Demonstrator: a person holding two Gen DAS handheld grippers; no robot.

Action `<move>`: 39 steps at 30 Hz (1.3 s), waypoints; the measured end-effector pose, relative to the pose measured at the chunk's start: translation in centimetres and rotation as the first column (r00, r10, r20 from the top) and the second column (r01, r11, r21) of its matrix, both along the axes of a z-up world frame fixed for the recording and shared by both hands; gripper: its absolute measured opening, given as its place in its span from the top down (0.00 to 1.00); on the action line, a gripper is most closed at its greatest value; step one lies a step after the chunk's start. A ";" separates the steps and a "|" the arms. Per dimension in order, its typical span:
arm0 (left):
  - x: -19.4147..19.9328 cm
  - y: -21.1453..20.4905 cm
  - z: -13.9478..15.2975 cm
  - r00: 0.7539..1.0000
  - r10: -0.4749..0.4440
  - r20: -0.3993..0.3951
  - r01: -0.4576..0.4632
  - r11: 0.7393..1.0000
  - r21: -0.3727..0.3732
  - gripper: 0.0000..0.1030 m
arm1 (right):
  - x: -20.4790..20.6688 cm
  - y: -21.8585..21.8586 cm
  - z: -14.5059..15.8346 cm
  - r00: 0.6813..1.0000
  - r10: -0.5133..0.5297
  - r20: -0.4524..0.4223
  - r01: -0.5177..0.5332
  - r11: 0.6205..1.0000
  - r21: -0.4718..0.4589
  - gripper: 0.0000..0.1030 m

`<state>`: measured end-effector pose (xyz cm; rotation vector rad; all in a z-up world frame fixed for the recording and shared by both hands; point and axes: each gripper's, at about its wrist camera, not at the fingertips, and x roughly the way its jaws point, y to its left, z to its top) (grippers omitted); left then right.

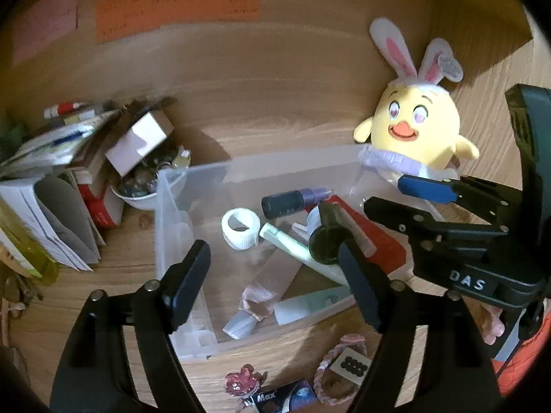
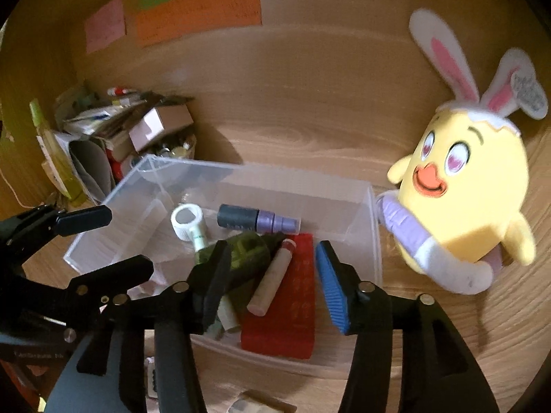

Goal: Organize objects
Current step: 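Lower the lip balm tube and mint green case into the box and open both tools, then withdraw both tools from the box toward the remaining items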

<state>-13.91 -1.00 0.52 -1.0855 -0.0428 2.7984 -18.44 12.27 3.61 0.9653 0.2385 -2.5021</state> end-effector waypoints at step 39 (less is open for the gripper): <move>7.0 -4.0 -0.7 0.998 0.063 -0.004 -0.063 0.998 -0.011 0.09 | 8.1 5.0 -0.5 0.996 -0.077 -0.033 0.077 0.997 0.006 0.21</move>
